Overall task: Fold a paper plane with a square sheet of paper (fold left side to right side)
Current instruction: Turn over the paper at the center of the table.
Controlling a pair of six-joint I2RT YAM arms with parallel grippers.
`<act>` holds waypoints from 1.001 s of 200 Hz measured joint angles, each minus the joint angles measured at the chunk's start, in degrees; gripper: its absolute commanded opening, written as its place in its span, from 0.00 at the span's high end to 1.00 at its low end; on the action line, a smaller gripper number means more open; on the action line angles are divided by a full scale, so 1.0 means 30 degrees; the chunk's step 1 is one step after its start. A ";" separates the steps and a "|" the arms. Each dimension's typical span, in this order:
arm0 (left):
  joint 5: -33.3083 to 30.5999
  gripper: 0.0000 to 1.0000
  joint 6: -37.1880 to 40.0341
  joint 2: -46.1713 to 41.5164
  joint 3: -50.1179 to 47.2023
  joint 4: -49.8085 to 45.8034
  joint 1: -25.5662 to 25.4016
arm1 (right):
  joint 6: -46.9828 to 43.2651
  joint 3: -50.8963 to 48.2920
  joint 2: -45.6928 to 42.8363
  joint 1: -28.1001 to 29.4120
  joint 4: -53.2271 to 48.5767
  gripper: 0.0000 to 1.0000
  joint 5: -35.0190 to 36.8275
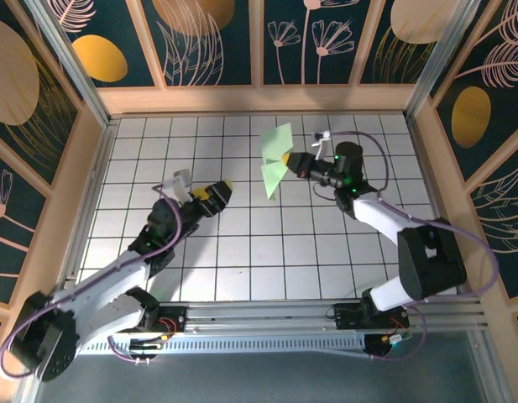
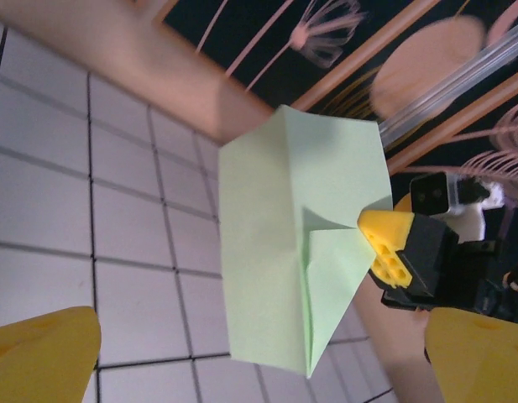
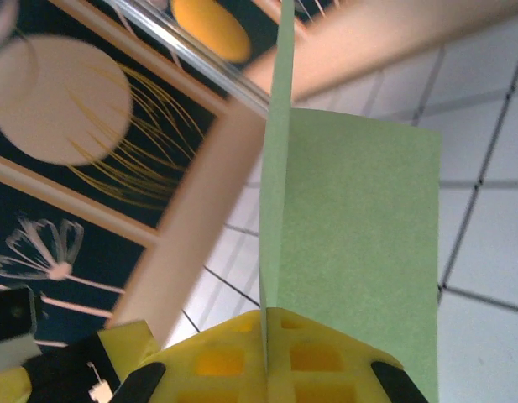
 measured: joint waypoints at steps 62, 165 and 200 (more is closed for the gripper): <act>0.4204 0.01 -0.0678 -0.0568 -0.0226 0.5173 0.0109 | 0.2812 0.0066 -0.2244 -0.0175 0.3009 1.00 -0.2098; 0.9041 0.02 -0.2310 0.6564 0.3322 0.9632 -0.1013 | 0.5370 0.0568 -0.1967 0.1880 0.5450 1.00 -0.2732; 0.9282 0.24 -0.2769 0.7461 0.3847 1.0273 -0.1224 | 0.6477 0.0568 -0.1231 0.1982 0.6827 1.00 -0.2936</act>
